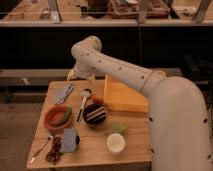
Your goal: Place brush in table surface
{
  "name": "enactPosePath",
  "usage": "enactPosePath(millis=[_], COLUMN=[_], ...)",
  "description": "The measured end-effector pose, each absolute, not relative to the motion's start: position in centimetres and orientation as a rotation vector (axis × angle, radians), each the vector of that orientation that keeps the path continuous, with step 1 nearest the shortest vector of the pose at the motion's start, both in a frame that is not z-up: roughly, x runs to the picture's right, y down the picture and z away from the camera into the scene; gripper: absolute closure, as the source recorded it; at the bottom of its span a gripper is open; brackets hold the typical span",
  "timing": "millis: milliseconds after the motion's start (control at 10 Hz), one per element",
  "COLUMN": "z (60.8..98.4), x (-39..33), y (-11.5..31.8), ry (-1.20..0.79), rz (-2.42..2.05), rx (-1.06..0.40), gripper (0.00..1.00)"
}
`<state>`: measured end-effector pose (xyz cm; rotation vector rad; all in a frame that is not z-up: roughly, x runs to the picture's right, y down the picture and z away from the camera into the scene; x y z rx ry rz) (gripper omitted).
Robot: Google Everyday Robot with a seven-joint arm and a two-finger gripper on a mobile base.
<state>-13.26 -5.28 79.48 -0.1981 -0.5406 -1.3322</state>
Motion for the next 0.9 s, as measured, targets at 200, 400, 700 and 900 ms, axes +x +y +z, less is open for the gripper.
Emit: enactPosePath(millis=[200, 400, 700, 900], z=[80.0, 81.6, 84.0, 85.0], x=[-13.6, -14.6, -16.2, -16.4], y=[-4.5, -2.3, 0.3, 1.1], ry=[-0.551, -0.571, -0.591, -0.593], rz=[-1.348, -1.378, -1.421, -1.427], rx=[-0.214, -0.235, -0.281, -0.312], gripper=[0.20, 0.20, 0.20, 0.20])
